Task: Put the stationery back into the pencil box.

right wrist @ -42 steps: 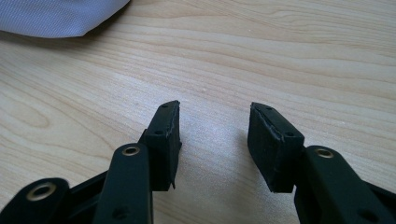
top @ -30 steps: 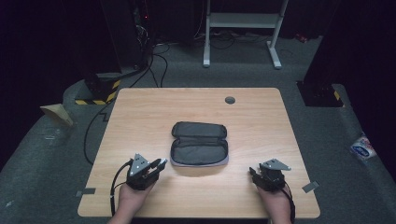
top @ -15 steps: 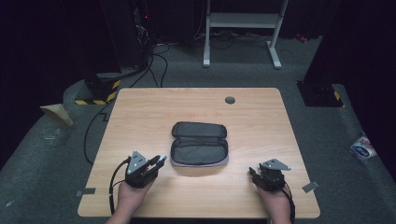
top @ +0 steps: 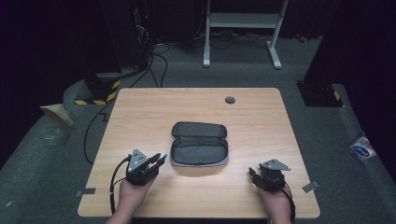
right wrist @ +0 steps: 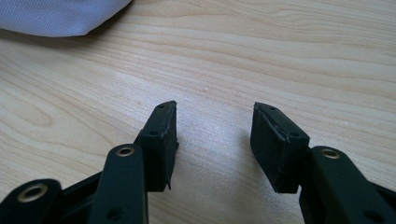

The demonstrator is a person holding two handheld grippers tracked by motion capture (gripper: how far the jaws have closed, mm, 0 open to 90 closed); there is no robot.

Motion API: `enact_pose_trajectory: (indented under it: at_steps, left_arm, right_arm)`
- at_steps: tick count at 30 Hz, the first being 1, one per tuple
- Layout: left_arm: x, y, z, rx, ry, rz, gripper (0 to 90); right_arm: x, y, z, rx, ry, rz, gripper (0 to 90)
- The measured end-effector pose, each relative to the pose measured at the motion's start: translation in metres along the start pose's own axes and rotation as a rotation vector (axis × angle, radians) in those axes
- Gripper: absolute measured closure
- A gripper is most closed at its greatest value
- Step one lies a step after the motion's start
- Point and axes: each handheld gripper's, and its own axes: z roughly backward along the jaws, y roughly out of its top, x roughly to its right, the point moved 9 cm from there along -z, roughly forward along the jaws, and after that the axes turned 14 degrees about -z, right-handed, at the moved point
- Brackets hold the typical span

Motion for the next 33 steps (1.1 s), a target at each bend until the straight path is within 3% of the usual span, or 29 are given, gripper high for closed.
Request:
enact_pose_trajectory:
  at_steps: [23, 33]
  left_arm:
    - [0.001, 0.020, 0.001, 0.039, -0.006, 0.002, 72.9]
    - [0.002, 0.030, -0.014, 0.025, -0.038, 0.005, 72.9]
  right_arm:
    - [0.000, 0.000, 0.000, 0.001, -0.004, -0.002, 50.7]
    - [0.000, 0.000, 0.000, 0.000, -0.004, -0.003, 50.6]
